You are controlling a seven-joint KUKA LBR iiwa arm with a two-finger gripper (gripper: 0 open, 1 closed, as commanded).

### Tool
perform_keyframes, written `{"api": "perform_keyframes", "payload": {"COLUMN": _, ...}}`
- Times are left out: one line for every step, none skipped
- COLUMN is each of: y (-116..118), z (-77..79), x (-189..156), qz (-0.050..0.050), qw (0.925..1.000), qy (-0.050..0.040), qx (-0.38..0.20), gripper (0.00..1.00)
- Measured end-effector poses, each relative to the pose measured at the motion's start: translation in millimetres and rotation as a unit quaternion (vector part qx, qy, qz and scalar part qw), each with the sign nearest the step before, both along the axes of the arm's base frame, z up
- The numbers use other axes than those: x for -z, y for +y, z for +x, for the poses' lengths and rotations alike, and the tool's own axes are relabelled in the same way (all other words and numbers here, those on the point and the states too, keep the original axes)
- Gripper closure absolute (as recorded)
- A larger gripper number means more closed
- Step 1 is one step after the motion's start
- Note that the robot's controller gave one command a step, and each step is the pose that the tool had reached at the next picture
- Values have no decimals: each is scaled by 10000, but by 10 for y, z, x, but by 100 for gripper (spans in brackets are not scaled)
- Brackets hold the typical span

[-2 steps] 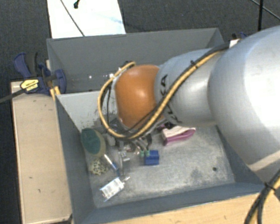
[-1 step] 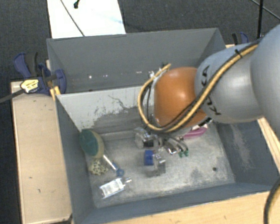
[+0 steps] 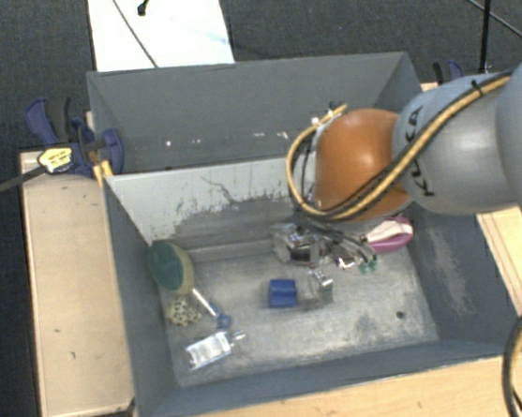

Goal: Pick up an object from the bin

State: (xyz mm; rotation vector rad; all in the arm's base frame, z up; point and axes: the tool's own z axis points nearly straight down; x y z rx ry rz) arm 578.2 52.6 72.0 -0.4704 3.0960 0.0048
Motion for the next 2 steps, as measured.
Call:
{"api": "perform_keyframes", "payload": {"y": 488, "z": -207, "x": 15, "qz": -6, "qw": 9996, "qy": 46, "qx": -286, "gripper": 0}}
{"api": "perform_keyframes", "payload": {"y": 450, "z": -197, "x": 12, "qz": -17, "qw": 9997, "qy": 42, "qx": -237, "gripper": 100}}
